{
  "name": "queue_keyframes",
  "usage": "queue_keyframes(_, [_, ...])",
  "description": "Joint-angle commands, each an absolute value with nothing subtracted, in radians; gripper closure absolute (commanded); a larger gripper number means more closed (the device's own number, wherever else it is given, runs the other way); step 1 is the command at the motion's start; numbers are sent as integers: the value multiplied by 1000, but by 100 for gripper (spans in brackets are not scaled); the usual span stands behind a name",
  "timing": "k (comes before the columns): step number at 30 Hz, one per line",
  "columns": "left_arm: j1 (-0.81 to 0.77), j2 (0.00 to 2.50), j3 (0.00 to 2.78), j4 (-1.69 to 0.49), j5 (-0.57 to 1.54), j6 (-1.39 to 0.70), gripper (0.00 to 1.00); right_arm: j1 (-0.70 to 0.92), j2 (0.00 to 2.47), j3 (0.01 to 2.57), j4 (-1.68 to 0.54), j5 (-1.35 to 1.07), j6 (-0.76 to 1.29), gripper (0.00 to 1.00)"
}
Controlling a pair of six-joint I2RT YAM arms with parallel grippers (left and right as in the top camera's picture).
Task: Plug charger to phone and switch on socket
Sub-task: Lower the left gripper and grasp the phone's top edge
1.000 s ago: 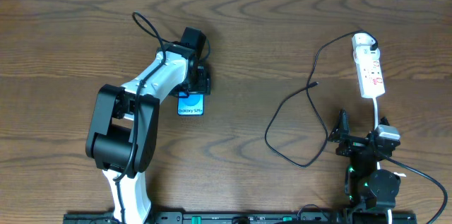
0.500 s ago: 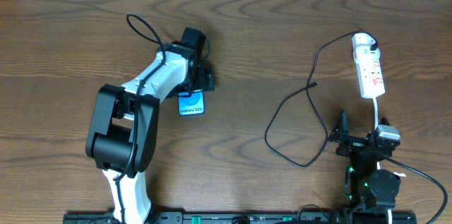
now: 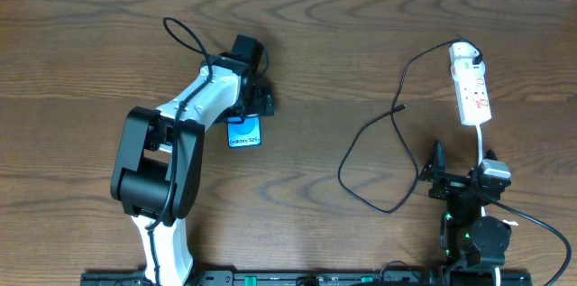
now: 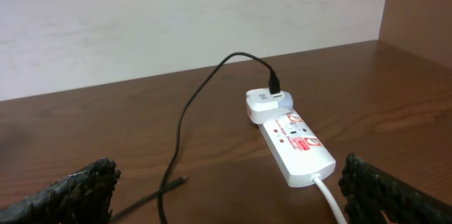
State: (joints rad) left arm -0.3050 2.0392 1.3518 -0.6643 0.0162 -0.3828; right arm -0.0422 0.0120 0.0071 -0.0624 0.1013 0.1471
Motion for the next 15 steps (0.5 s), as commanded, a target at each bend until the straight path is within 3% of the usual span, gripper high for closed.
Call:
queue_keyframes(1, [-305,2124,1341,-676,15,-357,4,-36,9,5,-64,98,133,1])
queue_keyframes(15, [-305,2140,1341,-712,67,-356,24,-36,9,5,-64,98,133,1])
